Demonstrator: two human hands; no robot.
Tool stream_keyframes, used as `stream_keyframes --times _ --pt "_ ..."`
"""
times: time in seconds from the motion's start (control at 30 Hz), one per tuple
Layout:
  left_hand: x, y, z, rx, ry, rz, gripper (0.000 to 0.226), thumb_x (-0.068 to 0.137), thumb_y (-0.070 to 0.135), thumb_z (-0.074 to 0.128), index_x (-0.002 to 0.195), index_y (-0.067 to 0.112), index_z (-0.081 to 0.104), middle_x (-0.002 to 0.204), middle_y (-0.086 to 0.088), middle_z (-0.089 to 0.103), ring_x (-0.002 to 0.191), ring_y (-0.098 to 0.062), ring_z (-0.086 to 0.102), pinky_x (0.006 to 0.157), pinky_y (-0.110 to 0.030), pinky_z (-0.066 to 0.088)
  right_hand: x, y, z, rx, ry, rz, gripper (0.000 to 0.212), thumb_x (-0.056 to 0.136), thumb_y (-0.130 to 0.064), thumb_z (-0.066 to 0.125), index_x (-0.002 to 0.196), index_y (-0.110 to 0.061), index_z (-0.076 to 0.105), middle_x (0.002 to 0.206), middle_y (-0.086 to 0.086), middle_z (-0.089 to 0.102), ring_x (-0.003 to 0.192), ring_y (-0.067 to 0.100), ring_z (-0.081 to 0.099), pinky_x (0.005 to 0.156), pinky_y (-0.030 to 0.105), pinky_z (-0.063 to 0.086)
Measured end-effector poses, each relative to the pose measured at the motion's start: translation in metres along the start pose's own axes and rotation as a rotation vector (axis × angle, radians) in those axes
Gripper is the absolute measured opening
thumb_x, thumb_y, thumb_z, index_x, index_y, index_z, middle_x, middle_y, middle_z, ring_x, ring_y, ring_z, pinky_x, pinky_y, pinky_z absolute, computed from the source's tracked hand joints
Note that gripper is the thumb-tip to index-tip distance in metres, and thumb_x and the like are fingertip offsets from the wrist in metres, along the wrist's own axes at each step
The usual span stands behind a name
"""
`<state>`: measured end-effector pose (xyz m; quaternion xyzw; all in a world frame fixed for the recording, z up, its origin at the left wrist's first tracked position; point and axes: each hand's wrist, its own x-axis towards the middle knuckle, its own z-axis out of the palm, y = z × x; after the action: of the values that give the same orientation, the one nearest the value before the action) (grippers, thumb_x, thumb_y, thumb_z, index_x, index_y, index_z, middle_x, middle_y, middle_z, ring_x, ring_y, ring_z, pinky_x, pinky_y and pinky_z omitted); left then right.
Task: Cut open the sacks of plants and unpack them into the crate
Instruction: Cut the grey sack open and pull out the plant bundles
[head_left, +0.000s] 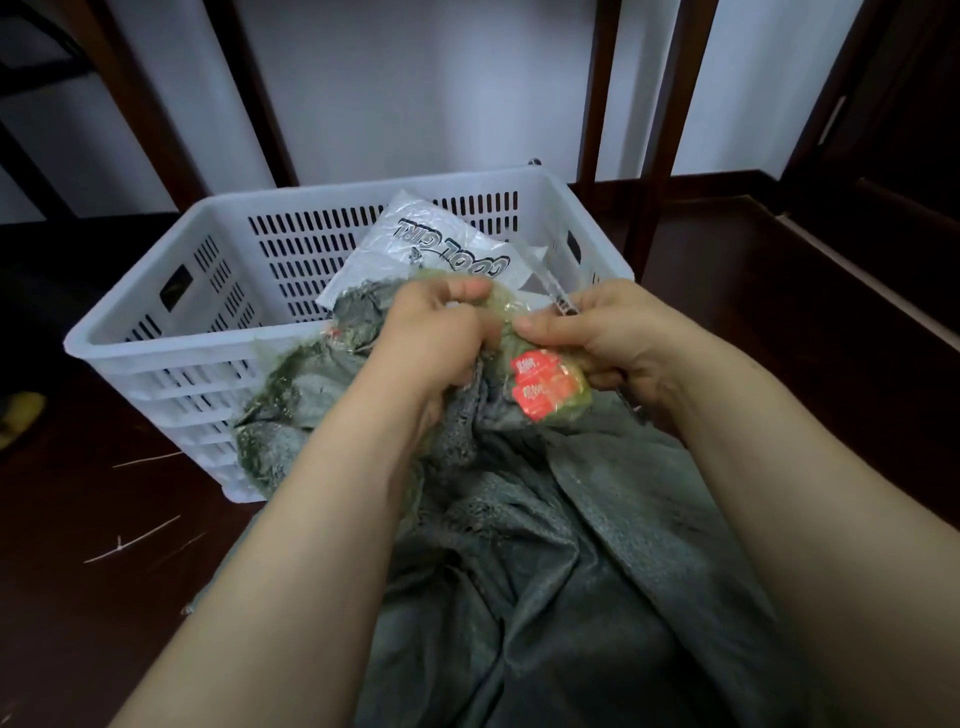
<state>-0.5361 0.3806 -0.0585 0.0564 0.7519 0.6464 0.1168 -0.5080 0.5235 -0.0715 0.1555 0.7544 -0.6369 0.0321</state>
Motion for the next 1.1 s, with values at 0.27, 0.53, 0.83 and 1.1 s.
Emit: stream_keyframes --times 0.27,0.53,0.83,1.1 --pt "0.004 -0.004 -0.013 -0.319 -0.134 -0.210 0.016 0.084 0.017 0.060 0.099 0.016 0.058 0.081 0.001 0.061 0.053 -0.008 0.050 0.035 -0.010 0.030 0.007 -0.002 0.007 -0.016 0.256 -0.246 0.023 0.063 -0.010 0.086 0.068 -0.010 0.064 0.071 0.011 0.067 0.071 0.027 0.067 0.075 0.043 0.058" --pt "0.017 -0.018 -0.009 -0.245 0.105 -0.074 0.013 0.082 0.009 0.067 0.070 0.011 0.061 0.052 0.000 0.053 0.033 -0.009 0.033 0.030 -0.013 0.020 -0.005 -0.019 -0.004 -0.134 0.113 -0.195 0.025 0.096 -0.037 0.051 0.089 -0.016 0.062 0.079 0.002 0.062 0.039 0.007 0.036 0.036 0.016 0.025" --pt "0.020 -0.024 -0.009 -0.421 0.108 -0.208 0.020 0.074 0.019 0.080 0.079 0.007 0.065 0.077 -0.014 0.071 0.076 -0.030 0.065 0.085 -0.055 0.050 -0.033 -0.040 -0.031 -0.484 0.015 -0.226 0.018 0.090 -0.027 0.063 0.082 -0.016 0.075 0.050 -0.002 0.057 0.041 0.008 0.038 0.039 0.017 0.031" --pt "0.024 -0.034 -0.005 -0.145 0.228 0.050 0.025 0.079 0.018 0.073 0.053 0.019 0.072 0.070 -0.004 0.072 0.074 -0.024 0.069 0.082 -0.040 0.056 -0.026 -0.035 -0.026 -0.763 0.039 -0.229 0.014 0.085 -0.033 0.068 0.076 -0.024 0.075 0.048 -0.006 0.061 0.050 0.009 0.048 0.053 0.023 0.042"
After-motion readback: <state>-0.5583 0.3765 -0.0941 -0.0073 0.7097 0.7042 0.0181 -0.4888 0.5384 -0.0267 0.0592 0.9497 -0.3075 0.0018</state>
